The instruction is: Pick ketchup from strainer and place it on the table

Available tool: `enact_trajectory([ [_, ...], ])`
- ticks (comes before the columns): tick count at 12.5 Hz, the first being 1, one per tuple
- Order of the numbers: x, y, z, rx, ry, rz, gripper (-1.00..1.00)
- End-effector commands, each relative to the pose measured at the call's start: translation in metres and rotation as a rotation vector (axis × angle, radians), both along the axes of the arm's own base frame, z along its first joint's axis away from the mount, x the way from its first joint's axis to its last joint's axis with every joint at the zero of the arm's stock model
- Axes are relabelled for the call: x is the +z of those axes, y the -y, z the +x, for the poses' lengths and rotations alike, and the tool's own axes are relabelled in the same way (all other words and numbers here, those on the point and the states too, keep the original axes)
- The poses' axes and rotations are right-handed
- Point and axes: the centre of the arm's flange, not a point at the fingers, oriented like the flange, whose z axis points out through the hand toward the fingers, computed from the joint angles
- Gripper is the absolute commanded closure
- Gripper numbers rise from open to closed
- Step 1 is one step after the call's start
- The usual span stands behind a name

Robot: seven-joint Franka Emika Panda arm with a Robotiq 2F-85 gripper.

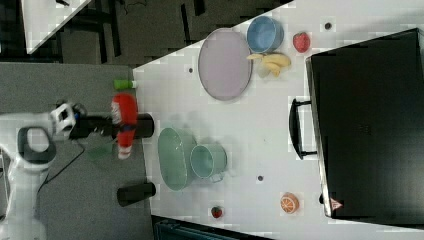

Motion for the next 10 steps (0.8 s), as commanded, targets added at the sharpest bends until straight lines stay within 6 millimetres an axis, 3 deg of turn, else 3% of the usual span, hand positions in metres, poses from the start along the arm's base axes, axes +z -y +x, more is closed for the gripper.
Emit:
enact_trajectory([
  [1,-0.023,0.126,0.045,-0.028,-0.032,-0.073,-0.21],
  [5,-0.032,0.209,0.057,0.040,-0.054,-0.114,-0.21],
  [8,-0.050,0.242,0.051,0.045,-0.091,-0.121,-0.21],
  [10,-0.068,0.254,0.043,0.037,-0.089,-0.119,-0.21],
])
